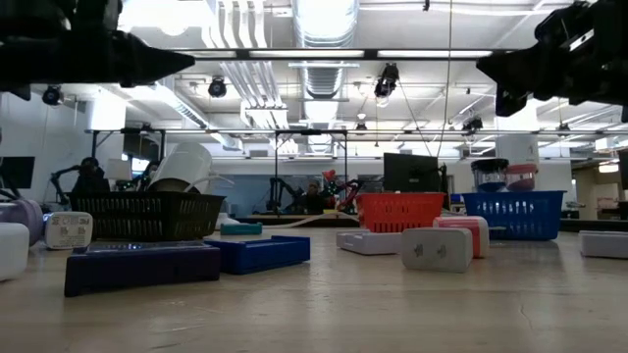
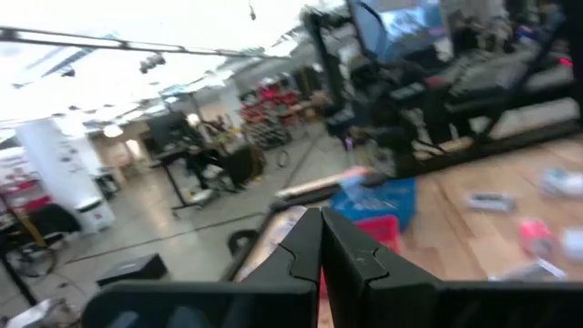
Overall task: Pick & Place Office items
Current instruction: Put the light blue digital clock into the red bin
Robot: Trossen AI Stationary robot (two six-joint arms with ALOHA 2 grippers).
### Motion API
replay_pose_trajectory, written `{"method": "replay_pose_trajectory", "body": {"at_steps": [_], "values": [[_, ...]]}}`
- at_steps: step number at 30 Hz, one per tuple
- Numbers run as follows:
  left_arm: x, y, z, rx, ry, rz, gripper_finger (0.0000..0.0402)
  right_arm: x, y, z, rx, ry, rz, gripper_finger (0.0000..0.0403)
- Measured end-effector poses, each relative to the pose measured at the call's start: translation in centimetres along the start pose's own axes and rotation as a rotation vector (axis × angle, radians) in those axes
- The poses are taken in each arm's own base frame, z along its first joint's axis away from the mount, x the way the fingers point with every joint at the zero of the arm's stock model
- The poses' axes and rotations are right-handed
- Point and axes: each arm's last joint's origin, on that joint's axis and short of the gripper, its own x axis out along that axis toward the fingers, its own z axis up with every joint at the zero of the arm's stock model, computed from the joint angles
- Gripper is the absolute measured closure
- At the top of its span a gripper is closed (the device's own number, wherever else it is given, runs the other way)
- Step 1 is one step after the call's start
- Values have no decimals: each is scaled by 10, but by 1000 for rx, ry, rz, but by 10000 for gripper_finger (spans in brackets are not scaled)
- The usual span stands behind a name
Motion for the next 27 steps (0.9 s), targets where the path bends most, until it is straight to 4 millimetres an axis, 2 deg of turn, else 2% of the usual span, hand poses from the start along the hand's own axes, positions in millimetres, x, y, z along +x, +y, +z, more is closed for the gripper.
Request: {"method": "replay_pose_trajectory", "body": {"at_steps": [5,11,22,27], "values": [[6,6,-8,-50,48,32,390,0,0,4,7,-42,-3,394],[16,12,-1,-101,55,42,390,1,3,9,58,-75,36,394],[24,12,-4,-152,119,83,390,4,16,3,-58,-39,99,394],[25,12,-6,-160,132,84,390,4,21,6,-108,-76,135,394]]}}
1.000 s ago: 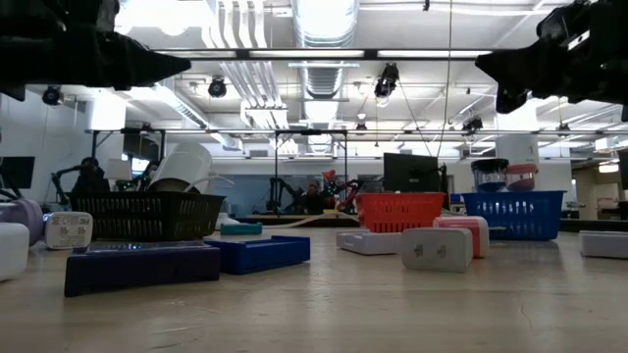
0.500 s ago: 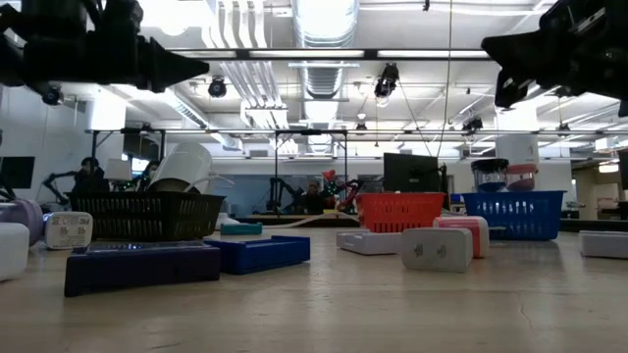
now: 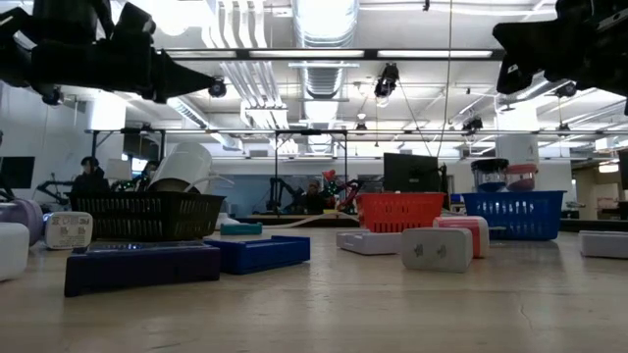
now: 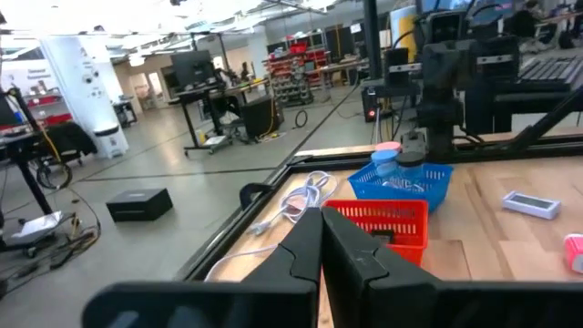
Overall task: Pick & Place Office items
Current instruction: Put the light blue digital clock into the red bin
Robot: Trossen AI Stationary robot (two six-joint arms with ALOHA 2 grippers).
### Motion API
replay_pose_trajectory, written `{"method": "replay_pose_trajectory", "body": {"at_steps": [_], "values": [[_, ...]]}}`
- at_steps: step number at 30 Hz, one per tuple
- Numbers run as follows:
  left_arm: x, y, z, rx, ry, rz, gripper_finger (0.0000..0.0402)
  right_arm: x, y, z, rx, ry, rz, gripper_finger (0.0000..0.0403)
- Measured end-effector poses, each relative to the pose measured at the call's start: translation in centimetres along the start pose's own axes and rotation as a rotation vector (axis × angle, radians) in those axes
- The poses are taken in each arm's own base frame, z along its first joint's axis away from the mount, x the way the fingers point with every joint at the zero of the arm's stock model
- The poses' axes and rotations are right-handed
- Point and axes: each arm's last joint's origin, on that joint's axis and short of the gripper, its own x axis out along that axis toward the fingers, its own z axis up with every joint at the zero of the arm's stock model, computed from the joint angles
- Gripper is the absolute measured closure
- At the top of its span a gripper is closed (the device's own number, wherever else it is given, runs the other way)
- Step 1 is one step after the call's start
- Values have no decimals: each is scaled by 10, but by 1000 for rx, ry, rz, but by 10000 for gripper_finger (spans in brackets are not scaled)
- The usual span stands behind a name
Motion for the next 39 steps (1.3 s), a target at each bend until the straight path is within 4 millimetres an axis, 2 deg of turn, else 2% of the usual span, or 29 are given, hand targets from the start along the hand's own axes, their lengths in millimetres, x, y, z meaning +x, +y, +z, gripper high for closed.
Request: {"method": "replay_pose_trajectory", "body": {"at_steps": [3,5,8,11,14,17,20,22,26,32,36,39], "values": [[0,1,1,-48,-10,16,390,0,0,-1,-3,5,1,394],[2,4,4,-145,30,136,390,0,0,-1,-6,5,1,394],[11,11,12,-156,231,290,396,0,0,-1,6,5,1,394],[31,11,26,-101,436,256,397,0,0,0,9,4,0,394],[60,11,45,-81,534,210,395,0,0,0,10,4,-2,394],[91,9,47,-35,706,98,398,0,0,0,21,4,-2,394],[121,7,36,3,871,-31,398,0,0,-1,37,5,-2,394],[140,5,25,21,926,-42,390,0,0,-1,41,9,-2,394],[163,1,-3,52,1041,-58,351,0,0,-5,57,51,-3,394],[176,2,-30,89,1183,-105,254,0,0,-8,68,77,-3,394],[177,4,-41,147,1244,-173,192,0,0,-8,83,77,-3,394],[179,9,-44,141,1251,-168,163,0,0,-8,97,77,-3,394]]}}
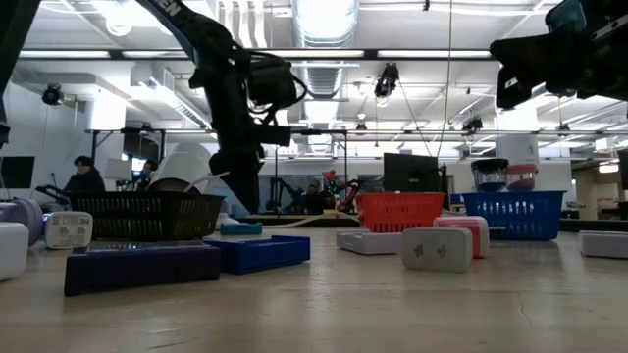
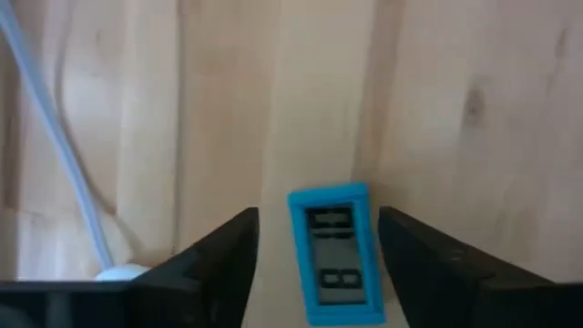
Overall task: Pick & Place Office items
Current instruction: Put the light blue digital clock into the red bin
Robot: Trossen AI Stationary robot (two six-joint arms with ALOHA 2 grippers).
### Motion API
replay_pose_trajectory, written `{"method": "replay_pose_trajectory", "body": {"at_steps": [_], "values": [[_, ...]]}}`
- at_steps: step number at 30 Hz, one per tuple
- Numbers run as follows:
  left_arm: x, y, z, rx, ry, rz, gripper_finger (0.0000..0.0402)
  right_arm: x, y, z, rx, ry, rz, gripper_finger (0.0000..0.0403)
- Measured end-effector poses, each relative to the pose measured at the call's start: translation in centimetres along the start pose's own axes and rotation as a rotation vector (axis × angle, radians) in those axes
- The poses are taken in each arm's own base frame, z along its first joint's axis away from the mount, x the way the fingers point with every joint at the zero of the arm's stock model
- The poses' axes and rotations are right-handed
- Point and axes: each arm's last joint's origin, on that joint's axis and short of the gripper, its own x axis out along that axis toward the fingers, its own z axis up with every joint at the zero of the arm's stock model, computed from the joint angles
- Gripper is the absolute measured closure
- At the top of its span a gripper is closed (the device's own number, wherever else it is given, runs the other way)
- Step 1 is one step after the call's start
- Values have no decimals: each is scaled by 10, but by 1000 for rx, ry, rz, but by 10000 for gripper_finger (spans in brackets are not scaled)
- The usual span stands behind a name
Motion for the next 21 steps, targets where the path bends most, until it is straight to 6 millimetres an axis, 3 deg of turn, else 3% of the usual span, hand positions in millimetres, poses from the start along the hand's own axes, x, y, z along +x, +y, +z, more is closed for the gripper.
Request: {"method": "replay_pose_trajectory", "body": {"at_steps": [5,9,21], "values": [[0,5,-2,-18,6,-2,133,0,0,0,10,4,0,394],[2,8,-5,-45,13,-104,117,0,0,0,10,5,0,394],[33,17,-13,-94,110,-153,109,0,0,0,3,5,-1,394]]}}
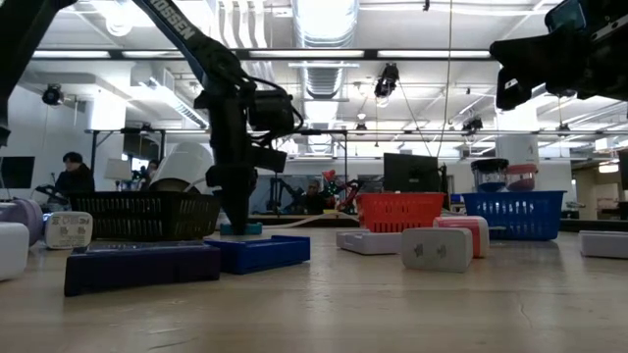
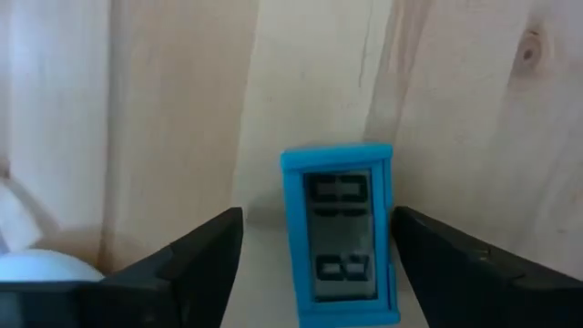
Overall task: Pick & Place Office items
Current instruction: Put the light blue digital clock into the red bin
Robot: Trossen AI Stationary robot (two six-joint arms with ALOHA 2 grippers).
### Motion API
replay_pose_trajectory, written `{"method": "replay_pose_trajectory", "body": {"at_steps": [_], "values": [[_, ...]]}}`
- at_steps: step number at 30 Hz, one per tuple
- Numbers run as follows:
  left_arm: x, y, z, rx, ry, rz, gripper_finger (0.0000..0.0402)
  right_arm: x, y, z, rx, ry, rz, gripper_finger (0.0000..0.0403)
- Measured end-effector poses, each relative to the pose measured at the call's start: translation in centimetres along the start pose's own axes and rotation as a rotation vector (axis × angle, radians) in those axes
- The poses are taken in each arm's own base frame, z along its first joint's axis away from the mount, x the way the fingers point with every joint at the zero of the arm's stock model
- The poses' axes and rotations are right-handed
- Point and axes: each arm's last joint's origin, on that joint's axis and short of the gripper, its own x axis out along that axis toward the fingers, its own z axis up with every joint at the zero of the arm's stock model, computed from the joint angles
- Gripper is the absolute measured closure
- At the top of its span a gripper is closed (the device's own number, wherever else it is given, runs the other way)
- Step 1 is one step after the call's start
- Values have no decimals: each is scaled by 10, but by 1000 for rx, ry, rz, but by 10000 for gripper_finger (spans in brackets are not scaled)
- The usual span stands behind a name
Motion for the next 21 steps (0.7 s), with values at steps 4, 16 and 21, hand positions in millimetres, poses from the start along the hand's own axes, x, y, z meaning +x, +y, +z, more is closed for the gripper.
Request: {"method": "replay_pose_trajectory", "body": {"at_steps": [4,16,21], "values": [[9,1,2,2,32,-19,108,0,0,0,-10,0,-1,394],[7,0,4,11,8,-33,252,0,0,0,-16,2,-1,394],[-3,1,7,32,-54,-26,265,0,0,0,-24,2,-2,394]]}}
